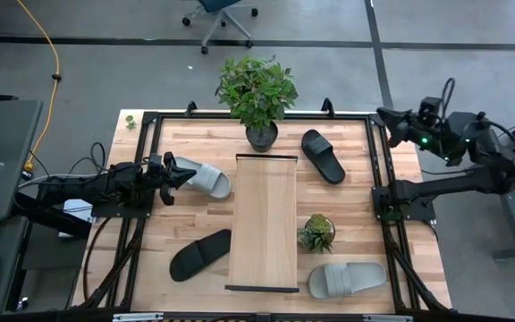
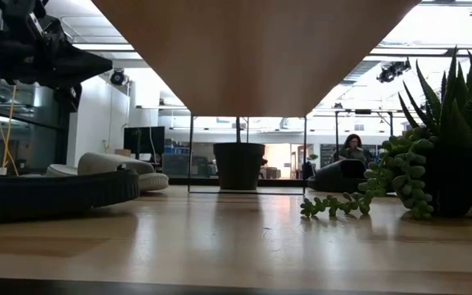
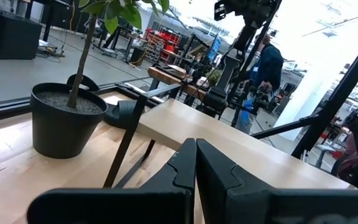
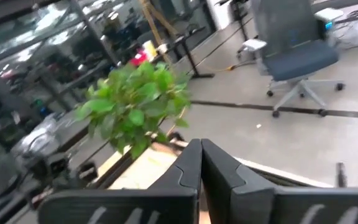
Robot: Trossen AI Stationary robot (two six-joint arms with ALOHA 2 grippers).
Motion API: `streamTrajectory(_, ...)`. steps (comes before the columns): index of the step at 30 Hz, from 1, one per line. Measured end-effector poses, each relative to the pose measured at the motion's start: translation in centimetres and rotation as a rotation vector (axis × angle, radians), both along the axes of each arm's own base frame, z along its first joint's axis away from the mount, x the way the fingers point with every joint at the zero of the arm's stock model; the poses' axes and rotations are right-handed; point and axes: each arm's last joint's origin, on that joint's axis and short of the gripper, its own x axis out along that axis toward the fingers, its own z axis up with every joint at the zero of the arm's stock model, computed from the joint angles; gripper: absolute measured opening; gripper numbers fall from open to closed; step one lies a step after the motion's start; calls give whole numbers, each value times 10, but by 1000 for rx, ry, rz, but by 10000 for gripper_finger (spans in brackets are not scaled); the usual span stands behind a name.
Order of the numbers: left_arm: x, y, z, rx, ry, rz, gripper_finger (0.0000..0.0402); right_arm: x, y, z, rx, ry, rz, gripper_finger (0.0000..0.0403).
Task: Pick and place slides into the shelf
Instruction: Put the top black slide into the shelf
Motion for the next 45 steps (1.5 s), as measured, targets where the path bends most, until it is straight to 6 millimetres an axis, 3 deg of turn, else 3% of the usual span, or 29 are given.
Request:
streamTrajectory(5, 0, -1, 0, 1, 0, -21, 1, 15, 0, 8, -41, -8, 89, 0)
streamTrajectory(9, 0, -1, 0, 1, 0, -45, 1, 18, -3, 28, -57, -21, 63, 0)
streamTrajectory(20, 0, -1, 0, 2, 0, -49, 1, 12, -11, 74, -35, 223, 27, 0)
streamTrajectory(25, 0, -1, -1, 1, 8, -49, 1, 18, -18, 84, 19, 293, 32, 0)
streamTrajectory(34, 1, -2, -1, 0, 14, -58, 1, 46, -53, 57, 188, 624, 27, 0)
streamTrajectory(39, 1, -3, -2, 0, 21, -95, 1, 57, -76, 38, 252, 706, 36, 0)
streamTrajectory(45, 1, -3, -2, 0, 23, -109, 1, 66, -96, 1, 398, 758, 126, 0)
